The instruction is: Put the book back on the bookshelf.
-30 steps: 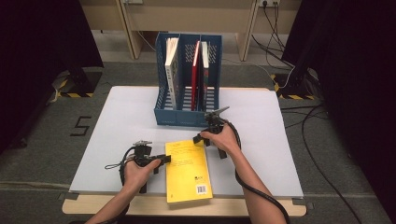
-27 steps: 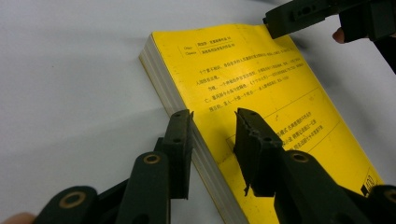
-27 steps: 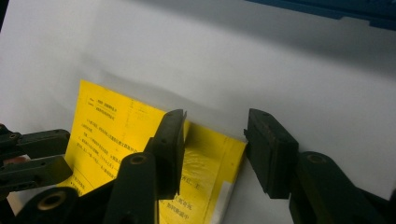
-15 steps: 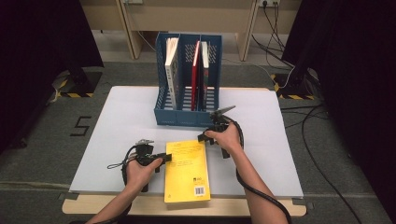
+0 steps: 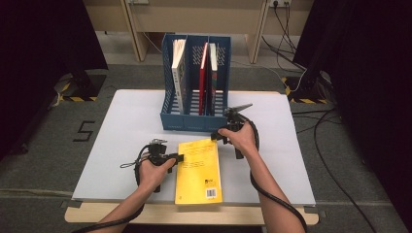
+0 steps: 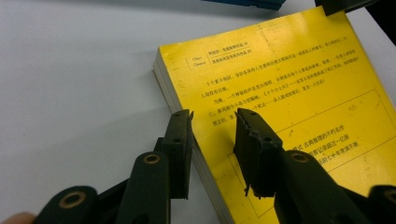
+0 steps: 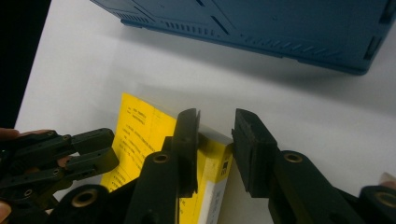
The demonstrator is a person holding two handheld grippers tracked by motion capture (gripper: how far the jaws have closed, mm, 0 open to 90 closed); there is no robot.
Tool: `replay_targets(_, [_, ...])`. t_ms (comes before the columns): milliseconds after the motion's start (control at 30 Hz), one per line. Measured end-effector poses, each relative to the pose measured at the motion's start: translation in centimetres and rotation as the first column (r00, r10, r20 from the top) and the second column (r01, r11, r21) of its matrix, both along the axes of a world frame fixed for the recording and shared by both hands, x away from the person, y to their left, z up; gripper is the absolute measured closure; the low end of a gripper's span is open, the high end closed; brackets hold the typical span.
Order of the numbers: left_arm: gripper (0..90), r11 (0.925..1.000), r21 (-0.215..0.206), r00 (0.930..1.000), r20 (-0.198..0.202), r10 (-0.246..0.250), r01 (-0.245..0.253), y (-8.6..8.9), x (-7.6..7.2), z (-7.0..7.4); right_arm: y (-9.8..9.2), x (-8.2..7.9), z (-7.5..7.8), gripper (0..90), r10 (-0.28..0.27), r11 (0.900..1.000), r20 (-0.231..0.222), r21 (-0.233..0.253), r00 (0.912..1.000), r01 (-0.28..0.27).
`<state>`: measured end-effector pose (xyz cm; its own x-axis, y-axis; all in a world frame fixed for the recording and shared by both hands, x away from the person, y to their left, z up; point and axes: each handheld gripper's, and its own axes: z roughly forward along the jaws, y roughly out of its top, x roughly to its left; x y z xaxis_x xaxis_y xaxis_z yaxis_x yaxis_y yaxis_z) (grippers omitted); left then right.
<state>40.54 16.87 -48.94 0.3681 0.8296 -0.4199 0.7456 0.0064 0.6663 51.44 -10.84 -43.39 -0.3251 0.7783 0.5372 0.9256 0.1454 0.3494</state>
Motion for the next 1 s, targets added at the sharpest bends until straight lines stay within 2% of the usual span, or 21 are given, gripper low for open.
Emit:
replay_targets(133, [66.2, 1.0000, 0.005, 1.0000, 0.008, 0.001, -0.001, -0.1, -0.1, -0.1, -0.3, -0.3, -0.8, 65.4, 0.004, 1.000, -0.005, -0.007, 1.0000, -0.004])
replay_targets(267, [66.3, 1.0000, 0.004, 1.0000, 0.009, 0.002, -0.002, -0.2, -0.1, -0.1, -0.6, -0.4, -0.8, 63.7, -0.014, 1.000, -0.034, 0.027, 0.9993, 0.015])
replay_targets(367, [66.8, 1.0000, -0.003, 1.0000, 0.010, -0.002, 0.002, -0.2, -0.1, -0.2, -0.4, -0.5, -1.0, 58.9, 0.016, 1.000, -0.048, -0.011, 0.9987, -0.017])
replay_targets(433, [67.4, 1.0000, -0.008, 1.0000, 0.007, -0.004, 0.004, -0.1, -0.1, -0.2, -0.2, -0.5, -1.3, 59.0, 0.050, 0.996, -0.064, -0.066, 0.9967, -0.054])
replay_targets(500, [67.5, 0.9999, -0.010, 1.0000, 0.009, -0.001, 0.002, -0.1, -0.2, -0.2, -0.1, -0.5, -1.4, 59.4, 0.061, 0.994, -0.074, -0.085, 0.9954, -0.068])
replay_targets(533, [67.5, 1.0000, -0.009, 1.0000, 0.009, -0.001, 0.002, -0.1, -0.2, -0.2, -0.1, -0.5, -1.3, 63.3, 0.057, 0.995, -0.075, -0.082, 0.9956, -0.063])
replay_targets(567, [67.5, 1.0000, -0.009, 1.0000, 0.010, -0.001, 0.001, -0.1, -0.2, -0.2, -0.2, -0.5, -1.3, 64.3, 0.057, 0.994, -0.072, -0.085, 0.9958, -0.063])
replay_targets(733, [67.5, 1.0000, -0.009, 1.0000, 0.003, -0.003, 0.003, 0.0, -0.1, -0.2, -0.9, -0.6, -1.1, 69.2, 0.041, 0.998, -0.065, -0.041, 0.9971, -0.044])
replay_targets(800, [67.4, 0.9999, -0.017, 1.0000, -0.002, 0.000, 0.000, 0.0, -0.1, -0.2, -0.8, -0.7, -1.0, 70.2, 0.035, 0.999, -0.060, -0.039, 0.9976, -0.038])
replay_targets(900, [67.2, 0.9995, -0.032, 1.0000, -0.005, 0.008, -0.008, 0.3, -0.1, -0.2, -0.9, -0.7, -0.6, 72.3, 0.028, 1.000, -0.038, -0.010, 0.9989, -0.028])
replay_targets(1000, [67.3, 0.9984, -0.057, 1.0000, -0.002, 0.002, -0.003, 1.0, -0.4, 0.1, -0.5, -0.6, -0.2, 73.5, 0.020, 1.000, -0.028, -0.008, 0.9994, -0.021])
